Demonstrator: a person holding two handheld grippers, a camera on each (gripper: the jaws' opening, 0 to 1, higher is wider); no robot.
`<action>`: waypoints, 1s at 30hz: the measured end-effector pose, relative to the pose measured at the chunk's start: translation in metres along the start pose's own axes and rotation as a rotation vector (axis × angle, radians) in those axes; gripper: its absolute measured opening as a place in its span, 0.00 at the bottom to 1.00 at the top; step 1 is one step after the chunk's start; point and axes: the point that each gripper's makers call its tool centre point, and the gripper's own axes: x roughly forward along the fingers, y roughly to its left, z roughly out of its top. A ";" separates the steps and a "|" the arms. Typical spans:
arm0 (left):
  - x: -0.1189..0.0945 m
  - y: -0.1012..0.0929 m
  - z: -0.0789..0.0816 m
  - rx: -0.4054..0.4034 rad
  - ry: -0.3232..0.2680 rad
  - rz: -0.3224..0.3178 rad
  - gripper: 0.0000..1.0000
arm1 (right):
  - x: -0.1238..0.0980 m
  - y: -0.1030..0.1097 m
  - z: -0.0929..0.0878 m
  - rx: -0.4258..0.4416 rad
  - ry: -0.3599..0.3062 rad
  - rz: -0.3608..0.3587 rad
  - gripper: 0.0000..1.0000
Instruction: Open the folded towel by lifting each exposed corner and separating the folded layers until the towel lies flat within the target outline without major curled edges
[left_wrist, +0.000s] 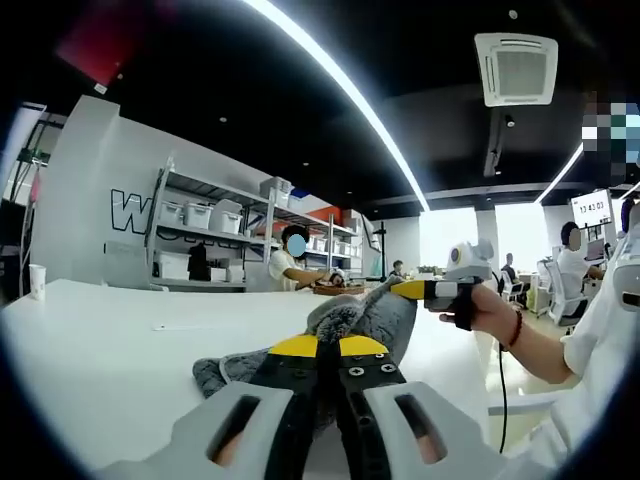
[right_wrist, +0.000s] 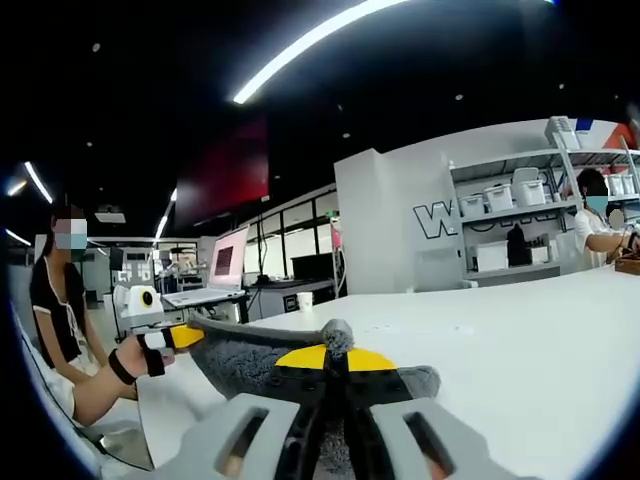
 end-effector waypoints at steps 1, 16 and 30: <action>0.000 -0.001 0.000 0.004 0.001 -0.003 0.03 | -0.001 0.001 -0.001 -0.002 0.001 0.000 0.00; -0.007 -0.009 -0.013 0.045 0.040 -0.014 0.04 | -0.012 0.009 -0.016 -0.046 0.018 -0.012 0.00; -0.017 -0.020 -0.026 0.066 0.065 -0.039 0.05 | -0.022 0.014 -0.028 -0.041 0.040 -0.007 0.00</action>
